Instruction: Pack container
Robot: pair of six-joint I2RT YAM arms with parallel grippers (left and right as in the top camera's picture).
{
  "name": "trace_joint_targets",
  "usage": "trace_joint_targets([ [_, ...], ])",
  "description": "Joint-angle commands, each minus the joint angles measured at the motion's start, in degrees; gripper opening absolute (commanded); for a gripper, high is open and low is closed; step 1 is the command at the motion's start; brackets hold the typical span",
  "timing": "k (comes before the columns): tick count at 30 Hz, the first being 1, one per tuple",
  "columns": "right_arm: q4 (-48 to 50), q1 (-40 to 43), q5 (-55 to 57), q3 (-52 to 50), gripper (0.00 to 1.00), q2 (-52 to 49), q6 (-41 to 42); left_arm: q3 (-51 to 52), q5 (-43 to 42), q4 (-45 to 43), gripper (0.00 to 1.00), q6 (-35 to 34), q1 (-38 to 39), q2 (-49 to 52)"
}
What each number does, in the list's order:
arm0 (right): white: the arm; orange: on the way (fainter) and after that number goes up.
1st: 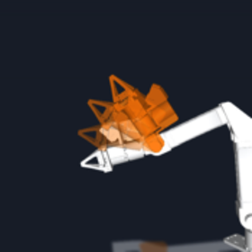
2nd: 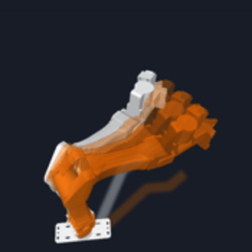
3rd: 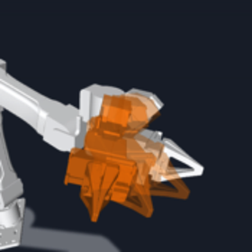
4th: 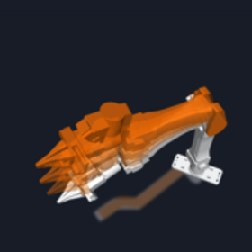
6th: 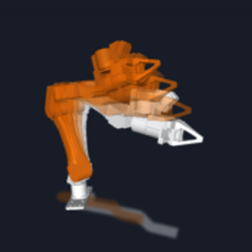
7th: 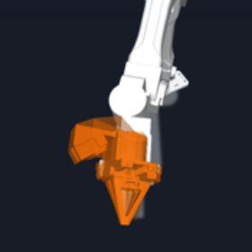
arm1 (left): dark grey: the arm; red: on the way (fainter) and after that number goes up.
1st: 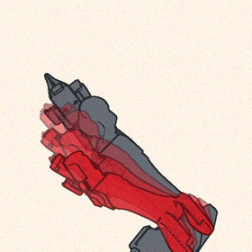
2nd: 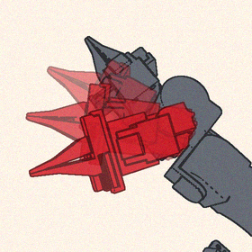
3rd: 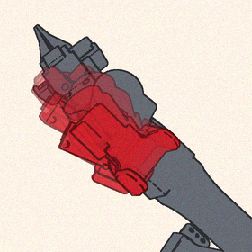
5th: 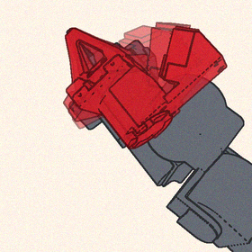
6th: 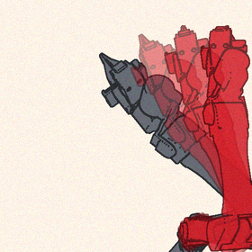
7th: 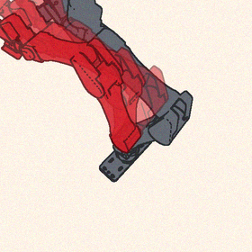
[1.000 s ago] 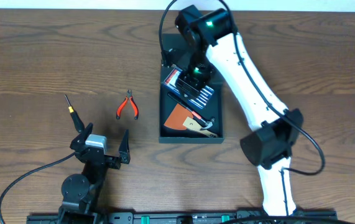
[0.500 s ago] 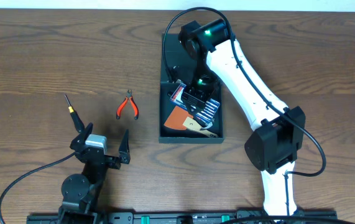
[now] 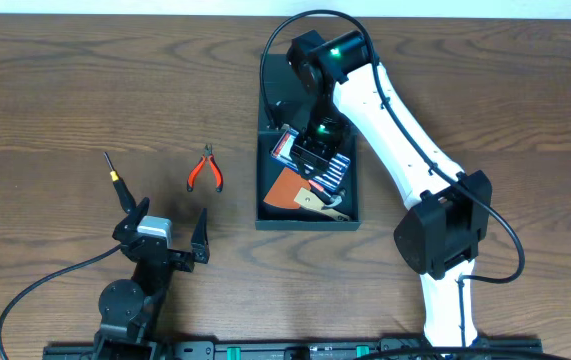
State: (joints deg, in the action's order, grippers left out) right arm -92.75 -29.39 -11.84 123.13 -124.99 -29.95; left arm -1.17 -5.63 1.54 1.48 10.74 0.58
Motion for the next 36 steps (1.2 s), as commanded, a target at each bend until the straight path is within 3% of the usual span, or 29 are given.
trace_joint_targets([
  [1,0.85,0.33,-0.61,-0.26,0.41,1.22,-1.03,0.92,-1.25,2.05,0.99,-0.28,0.33,-0.35],
  [9,2.21,0.33,-0.61,-1.64,0.41,1.22,-1.81,0.92,-1.25,2.05,0.99,-0.28,0.33,-0.35],
  [26,11.23,0.33,-1.44,-16.41,0.40,1.22,-1.81,0.92,-1.25,2.05,0.99,-0.26,0.33,-0.35],
  [36,15.89,0.33,-1.75,-17.42,0.41,1.22,-0.72,0.92,-1.25,2.05,0.99,-0.28,0.33,-0.35],
])
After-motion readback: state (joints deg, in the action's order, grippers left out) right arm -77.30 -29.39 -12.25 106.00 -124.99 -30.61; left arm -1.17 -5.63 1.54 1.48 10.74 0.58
